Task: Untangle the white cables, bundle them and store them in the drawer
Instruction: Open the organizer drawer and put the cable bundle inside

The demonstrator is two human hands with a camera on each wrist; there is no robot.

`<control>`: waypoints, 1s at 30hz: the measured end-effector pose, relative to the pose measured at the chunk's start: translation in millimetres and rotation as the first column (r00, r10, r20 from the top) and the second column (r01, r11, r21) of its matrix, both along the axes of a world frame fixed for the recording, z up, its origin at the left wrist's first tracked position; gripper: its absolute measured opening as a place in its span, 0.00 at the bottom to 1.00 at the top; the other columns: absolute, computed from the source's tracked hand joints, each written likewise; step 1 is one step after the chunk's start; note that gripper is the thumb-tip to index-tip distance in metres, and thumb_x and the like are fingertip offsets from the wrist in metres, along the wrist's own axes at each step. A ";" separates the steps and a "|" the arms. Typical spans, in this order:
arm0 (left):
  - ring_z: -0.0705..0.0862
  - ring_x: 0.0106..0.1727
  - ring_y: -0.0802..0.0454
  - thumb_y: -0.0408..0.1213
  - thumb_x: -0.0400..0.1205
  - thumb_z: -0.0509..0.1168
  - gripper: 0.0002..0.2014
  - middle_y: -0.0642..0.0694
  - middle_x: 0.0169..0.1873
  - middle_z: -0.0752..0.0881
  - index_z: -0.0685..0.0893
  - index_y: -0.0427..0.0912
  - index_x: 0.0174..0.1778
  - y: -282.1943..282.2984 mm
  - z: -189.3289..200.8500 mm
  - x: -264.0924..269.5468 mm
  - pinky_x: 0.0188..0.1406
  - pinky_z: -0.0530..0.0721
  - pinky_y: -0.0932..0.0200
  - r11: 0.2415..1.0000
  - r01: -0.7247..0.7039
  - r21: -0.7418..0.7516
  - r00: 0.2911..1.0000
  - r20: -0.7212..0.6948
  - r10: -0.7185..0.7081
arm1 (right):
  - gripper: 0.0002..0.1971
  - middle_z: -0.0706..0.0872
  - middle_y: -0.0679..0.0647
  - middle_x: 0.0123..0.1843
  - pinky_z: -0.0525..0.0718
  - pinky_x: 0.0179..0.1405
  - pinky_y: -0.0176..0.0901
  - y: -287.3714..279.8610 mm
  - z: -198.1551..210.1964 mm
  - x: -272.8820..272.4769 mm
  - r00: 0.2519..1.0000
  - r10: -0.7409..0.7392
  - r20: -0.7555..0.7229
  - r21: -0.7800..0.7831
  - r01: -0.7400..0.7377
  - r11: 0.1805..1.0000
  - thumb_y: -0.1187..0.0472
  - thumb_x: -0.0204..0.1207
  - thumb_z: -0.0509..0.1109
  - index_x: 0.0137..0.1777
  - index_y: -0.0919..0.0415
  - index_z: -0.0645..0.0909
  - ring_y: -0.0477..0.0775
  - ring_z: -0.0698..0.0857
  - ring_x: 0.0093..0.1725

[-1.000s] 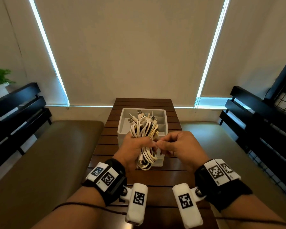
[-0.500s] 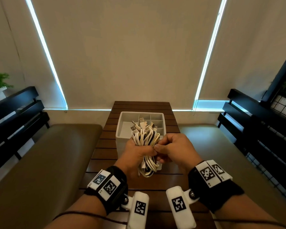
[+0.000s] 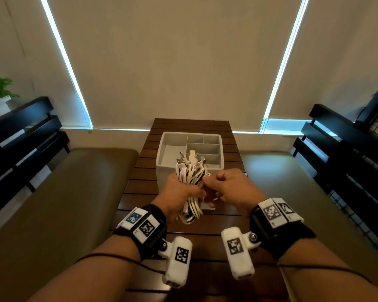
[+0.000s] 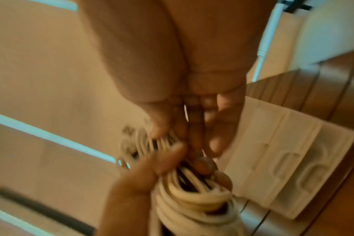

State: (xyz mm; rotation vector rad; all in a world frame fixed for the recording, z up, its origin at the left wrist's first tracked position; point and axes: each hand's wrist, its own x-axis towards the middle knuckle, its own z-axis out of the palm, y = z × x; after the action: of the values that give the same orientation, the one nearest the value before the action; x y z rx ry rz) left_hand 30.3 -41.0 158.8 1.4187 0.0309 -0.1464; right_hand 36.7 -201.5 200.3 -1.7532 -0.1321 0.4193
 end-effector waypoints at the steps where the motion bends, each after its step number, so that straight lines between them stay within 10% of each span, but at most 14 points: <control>1: 0.90 0.48 0.40 0.16 0.68 0.71 0.20 0.35 0.47 0.90 0.85 0.34 0.55 -1.6 -5.3 -1.0 0.47 0.88 0.44 1.000 -0.006 0.014 1.000 0.001 0.006 | 0.13 0.88 0.64 0.38 0.87 0.29 0.41 2.7 -4.6 1.2 0.998 -0.017 0.067 -0.098 0.023 0.995 0.59 0.81 0.67 0.45 0.71 0.84 0.55 0.87 0.33; 6: 0.90 0.44 0.38 0.15 0.69 0.71 0.15 0.31 0.44 0.90 0.86 0.32 0.50 -1.7 -34.6 1.0 0.47 0.89 0.45 0.990 -0.140 -0.033 0.990 -0.015 0.140 | 0.11 0.88 0.50 0.33 0.81 0.29 0.29 5.8 -21.3 11.8 0.988 0.140 0.069 -0.269 -0.117 0.956 0.58 0.82 0.66 0.42 0.61 0.86 0.39 0.86 0.30; 9: 0.85 0.28 0.42 0.16 0.70 0.68 0.08 0.32 0.31 0.83 0.83 0.26 0.43 5.0 -51.9 11.9 0.31 0.85 0.53 0.926 -0.347 -0.147 0.935 -0.128 0.330 | 0.07 0.89 0.52 0.48 0.89 0.48 0.45 2.3 -36.9 42.4 0.993 -0.085 0.078 -0.176 0.098 0.979 0.51 0.79 0.70 0.48 0.52 0.85 0.47 0.88 0.45; 15: 0.81 0.23 0.44 0.24 0.65 0.70 0.10 0.35 0.27 0.78 0.78 0.30 0.40 27.7 -88.4 22.7 0.23 0.83 0.56 0.803 -0.477 -0.358 0.863 -0.362 0.352 | 0.37 0.74 0.51 0.76 0.74 0.71 0.64 -5.0 -52.0 121.5 0.879 -0.468 -0.091 -0.086 0.461 0.883 0.35 0.73 0.67 0.79 0.49 0.64 0.58 0.74 0.73; 22: 0.83 0.26 0.44 0.27 0.64 0.71 0.06 0.36 0.27 0.81 0.82 0.31 0.34 34.1 -112.6 17.9 0.26 0.84 0.55 0.789 -0.423 -0.446 0.876 -0.425 0.229 | 0.60 0.78 0.50 0.73 0.76 0.64 0.73 -22.6 -135.9 238.5 0.873 -0.465 -0.148 -0.163 0.442 0.882 0.12 0.36 0.64 0.72 0.39 0.70 0.65 0.81 0.67; 27: 0.82 0.26 0.44 0.24 0.66 0.69 0.03 0.36 0.26 0.81 0.83 0.31 0.34 35.2 -114.4 13.1 0.26 0.84 0.54 0.786 -0.426 -0.448 0.872 -0.434 0.226 | 0.25 0.82 0.55 0.67 0.81 0.64 0.62 11.8 -86.8 209.0 0.907 -0.420 -0.027 -0.240 0.402 0.883 0.46 0.77 0.63 0.72 0.52 0.75 0.64 0.82 0.62; 30: 0.82 0.26 0.44 0.26 0.66 0.69 0.01 0.37 0.25 0.81 0.83 0.32 0.30 33.3 -113.9 12.2 0.26 0.84 0.55 0.767 -0.457 -0.451 0.853 -0.465 0.236 | 0.19 0.81 0.60 0.65 0.80 0.63 0.52 15.1 -72.8 203.9 0.930 -0.360 0.072 -0.406 0.357 0.841 0.64 0.81 0.57 0.69 0.66 0.76 0.67 0.80 0.64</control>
State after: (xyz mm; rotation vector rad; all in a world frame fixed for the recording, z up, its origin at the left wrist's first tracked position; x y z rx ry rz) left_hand 42.5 -7.8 44.9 0.7625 0.5472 -0.1031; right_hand 240.7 -186.4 127.5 -2.1389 0.3137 0.1820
